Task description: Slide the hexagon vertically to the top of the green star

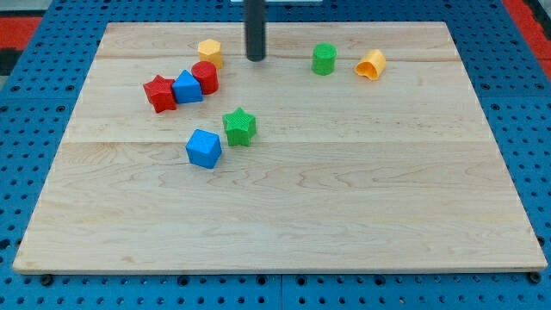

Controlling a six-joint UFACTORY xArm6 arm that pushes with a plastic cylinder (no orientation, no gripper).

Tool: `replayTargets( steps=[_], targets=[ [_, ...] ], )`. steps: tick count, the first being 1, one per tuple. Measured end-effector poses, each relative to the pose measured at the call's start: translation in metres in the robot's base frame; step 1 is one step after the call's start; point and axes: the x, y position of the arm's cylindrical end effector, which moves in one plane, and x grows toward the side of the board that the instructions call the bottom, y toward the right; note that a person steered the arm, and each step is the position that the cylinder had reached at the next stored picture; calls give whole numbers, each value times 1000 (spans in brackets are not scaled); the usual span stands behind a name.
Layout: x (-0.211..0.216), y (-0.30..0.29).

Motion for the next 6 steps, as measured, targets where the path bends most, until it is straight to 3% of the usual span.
replayTargets(
  steps=[1, 2, 3, 5, 6],
  targets=[
    [-62, -59],
    [-34, -108],
    [1, -87],
    [9, -12],
    [8, -32]
  ],
)
